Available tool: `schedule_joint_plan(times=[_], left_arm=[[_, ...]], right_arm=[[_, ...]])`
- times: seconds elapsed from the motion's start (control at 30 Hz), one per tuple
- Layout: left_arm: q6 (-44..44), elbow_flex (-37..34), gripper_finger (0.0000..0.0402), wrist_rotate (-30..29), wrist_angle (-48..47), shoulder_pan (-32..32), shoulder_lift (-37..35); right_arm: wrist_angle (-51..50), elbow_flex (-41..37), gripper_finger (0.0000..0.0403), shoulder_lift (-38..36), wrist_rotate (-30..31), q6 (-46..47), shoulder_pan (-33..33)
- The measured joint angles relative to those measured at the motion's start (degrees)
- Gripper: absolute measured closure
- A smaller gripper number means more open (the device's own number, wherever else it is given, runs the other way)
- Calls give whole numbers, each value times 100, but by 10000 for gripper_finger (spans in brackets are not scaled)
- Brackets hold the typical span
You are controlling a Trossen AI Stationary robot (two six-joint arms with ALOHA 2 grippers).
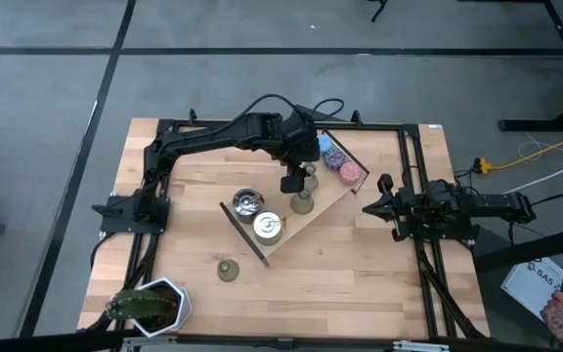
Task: Pick & Place candle stick holders
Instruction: Put the top transparent candle holder on the shelf, then adjust the transparent candle holder on the shelf
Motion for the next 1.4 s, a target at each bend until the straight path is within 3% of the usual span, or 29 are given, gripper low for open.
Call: schedule_joint_plan(times=[0.57, 0.9, 1.4], left_arm=[[0, 0, 170, -26, 8, -2, 0], [0, 276, 167, -175, -106, 2, -26], [4, 966, 178, -326, -1409, -13, -33]], right_arm=[[-1, 1, 393, 0, 0, 0, 2], [0, 0, 393, 0, 0, 0, 2], [-1, 0, 393, 0, 0, 0, 1]])
